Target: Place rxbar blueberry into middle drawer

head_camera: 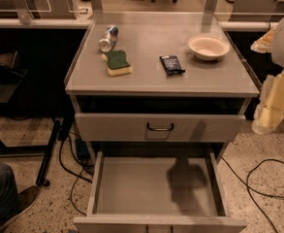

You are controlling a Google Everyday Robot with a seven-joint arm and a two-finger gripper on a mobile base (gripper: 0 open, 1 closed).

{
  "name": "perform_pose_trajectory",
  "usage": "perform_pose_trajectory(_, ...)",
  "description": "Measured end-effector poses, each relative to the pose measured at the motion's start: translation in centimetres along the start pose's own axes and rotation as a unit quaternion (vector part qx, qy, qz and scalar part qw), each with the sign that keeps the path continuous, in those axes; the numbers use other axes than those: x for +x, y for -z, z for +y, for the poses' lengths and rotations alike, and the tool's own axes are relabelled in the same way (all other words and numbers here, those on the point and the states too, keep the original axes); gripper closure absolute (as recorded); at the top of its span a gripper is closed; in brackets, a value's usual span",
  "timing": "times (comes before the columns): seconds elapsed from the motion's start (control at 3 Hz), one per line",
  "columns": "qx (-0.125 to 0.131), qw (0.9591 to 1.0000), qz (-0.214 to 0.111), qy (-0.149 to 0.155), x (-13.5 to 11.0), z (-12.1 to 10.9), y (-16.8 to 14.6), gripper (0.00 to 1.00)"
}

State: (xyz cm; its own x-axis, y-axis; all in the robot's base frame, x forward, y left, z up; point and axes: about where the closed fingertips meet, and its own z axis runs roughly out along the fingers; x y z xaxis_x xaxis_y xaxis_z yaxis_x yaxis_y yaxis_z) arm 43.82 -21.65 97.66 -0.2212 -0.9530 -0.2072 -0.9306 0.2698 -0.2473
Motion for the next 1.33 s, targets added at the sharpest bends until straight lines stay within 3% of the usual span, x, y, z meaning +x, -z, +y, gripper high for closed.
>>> perform_pose_trajectory(0.67,0.009,0.9995,-0.006,0.030,-2.0,-2.2,-1.1,0.00)
perform_pose_trajectory(1.0,0.004,0.9976,-0.007,0.068,-5.0,-4.9,-3.4,0.00)
perform_pose_trajectory(1.33,0.004,0.9976,-0.007,0.068,-5.0,-4.9,-3.4,0.00)
